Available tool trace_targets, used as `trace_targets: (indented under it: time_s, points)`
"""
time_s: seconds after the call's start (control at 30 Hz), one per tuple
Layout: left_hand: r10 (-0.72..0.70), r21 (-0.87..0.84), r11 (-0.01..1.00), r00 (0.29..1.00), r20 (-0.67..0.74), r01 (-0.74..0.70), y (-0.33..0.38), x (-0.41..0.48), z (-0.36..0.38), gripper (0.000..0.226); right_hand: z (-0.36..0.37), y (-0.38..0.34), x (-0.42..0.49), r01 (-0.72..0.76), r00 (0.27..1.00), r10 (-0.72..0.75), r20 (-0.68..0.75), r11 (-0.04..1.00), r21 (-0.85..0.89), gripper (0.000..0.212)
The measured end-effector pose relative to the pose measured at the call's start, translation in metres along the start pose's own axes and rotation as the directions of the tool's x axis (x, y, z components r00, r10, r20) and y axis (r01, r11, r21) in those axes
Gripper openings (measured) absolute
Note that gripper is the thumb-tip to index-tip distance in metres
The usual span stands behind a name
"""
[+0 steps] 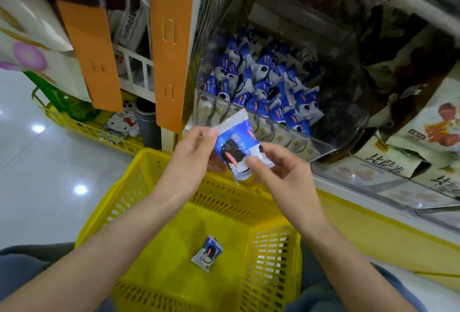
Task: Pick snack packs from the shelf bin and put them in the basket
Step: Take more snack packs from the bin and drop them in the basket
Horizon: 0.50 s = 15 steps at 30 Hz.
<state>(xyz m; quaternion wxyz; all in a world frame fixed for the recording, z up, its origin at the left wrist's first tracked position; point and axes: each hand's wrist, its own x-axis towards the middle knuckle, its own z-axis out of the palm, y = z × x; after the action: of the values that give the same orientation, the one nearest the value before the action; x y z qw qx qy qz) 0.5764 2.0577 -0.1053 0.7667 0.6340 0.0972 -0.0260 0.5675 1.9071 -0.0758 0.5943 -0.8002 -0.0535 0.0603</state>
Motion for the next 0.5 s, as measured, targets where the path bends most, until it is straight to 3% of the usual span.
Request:
trace_targets:
  time_s: [0.1,0.2,0.27,0.37,0.43,0.5]
  points:
    - [0.306,0.221,0.929,0.952,-0.008,-0.297,0.025,0.011,-0.003,0.012,-0.017,-0.022,0.023,0.073,0.982,-0.08,-0.17,0.996,-0.048,0.023]
    - [0.527,0.502,0.688,0.836,0.15,-0.524,0.045,0.022,-0.003,0.015,-0.033,-0.032,0.065,0.082,0.942,-0.123,-0.311,0.986,-0.143,0.023]
    - [0.549,0.669,0.445,0.771,0.321,-0.595,0.05,0.034,0.001,0.028,-0.038,-0.034,0.1,0.069,0.918,-0.139,-0.372,0.978,-0.195,0.025]
    - [0.443,0.81,0.1,0.755,0.484,-0.578,0.048,0.049,0.004,0.038,-0.039,-0.031,0.156,0.035,0.89,-0.136,-0.435,0.972,-0.233,0.022]
    - [0.421,0.817,-0.022,0.736,0.53,-0.576,0.045,0.052,0.002,0.044,-0.038,-0.027,0.192,0.011,0.869,-0.115,-0.482,0.977,-0.214,0.023]
    - [0.432,0.812,-0.047,0.721,0.541,-0.581,0.043,0.053,0.001,0.048,-0.037,-0.022,0.222,-0.014,0.856,-0.118,-0.504,0.968,-0.25,0.03]
